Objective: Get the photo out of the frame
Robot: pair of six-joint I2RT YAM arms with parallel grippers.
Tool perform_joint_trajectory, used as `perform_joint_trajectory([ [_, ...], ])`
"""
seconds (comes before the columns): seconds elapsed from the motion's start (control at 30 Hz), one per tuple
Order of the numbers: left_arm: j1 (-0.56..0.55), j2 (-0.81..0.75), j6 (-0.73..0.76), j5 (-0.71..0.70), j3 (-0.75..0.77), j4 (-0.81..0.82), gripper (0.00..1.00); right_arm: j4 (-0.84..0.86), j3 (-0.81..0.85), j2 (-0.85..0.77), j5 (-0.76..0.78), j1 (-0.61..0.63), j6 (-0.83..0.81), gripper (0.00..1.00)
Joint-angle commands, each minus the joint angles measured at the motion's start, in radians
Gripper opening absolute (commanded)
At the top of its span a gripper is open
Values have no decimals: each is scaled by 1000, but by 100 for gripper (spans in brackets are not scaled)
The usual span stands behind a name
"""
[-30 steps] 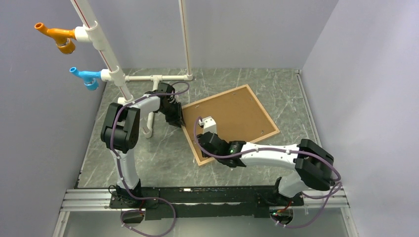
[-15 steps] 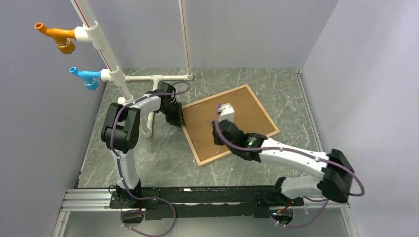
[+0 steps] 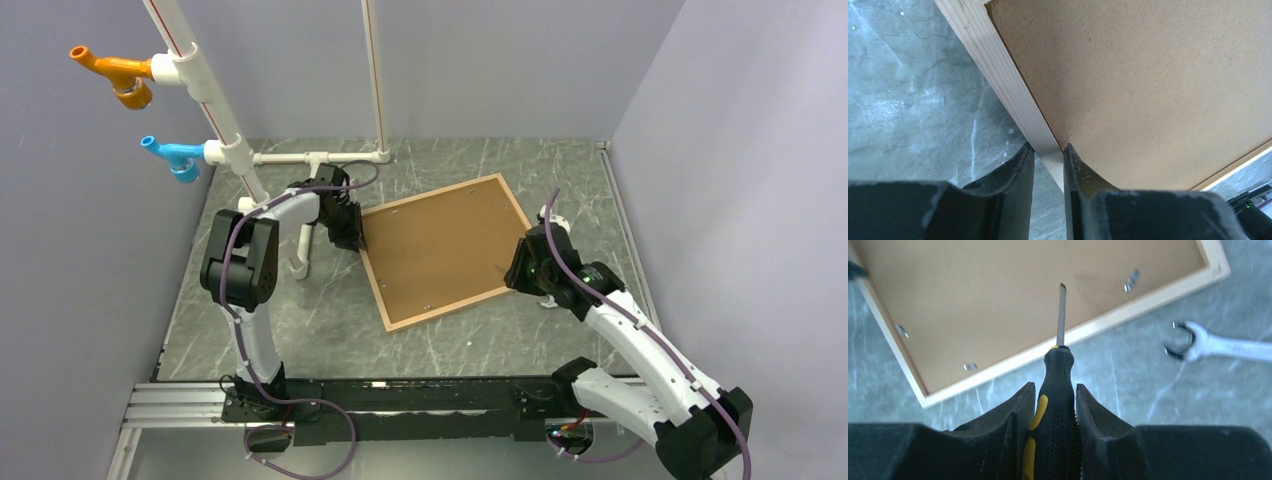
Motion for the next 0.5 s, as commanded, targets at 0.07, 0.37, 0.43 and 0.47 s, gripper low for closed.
perform_joint_trajectory([
  [0.07, 5, -92, 66, 20, 0, 21, 28, -354, 134, -69, -105, -90, 18, 0],
  [0.37, -5, -135, 54, 50, -46, 54, 57, -570, 243, 14, 159, -137, 29, 0],
  [0.43, -8, -127, 54, 60, -38, 48, 58, -596, 277, 69, 212, -137, 41, 0],
  [0.47, -11, -127, 52, 67, -38, 50, 59, -619, 297, 105, 240, -138, 62, 0],
])
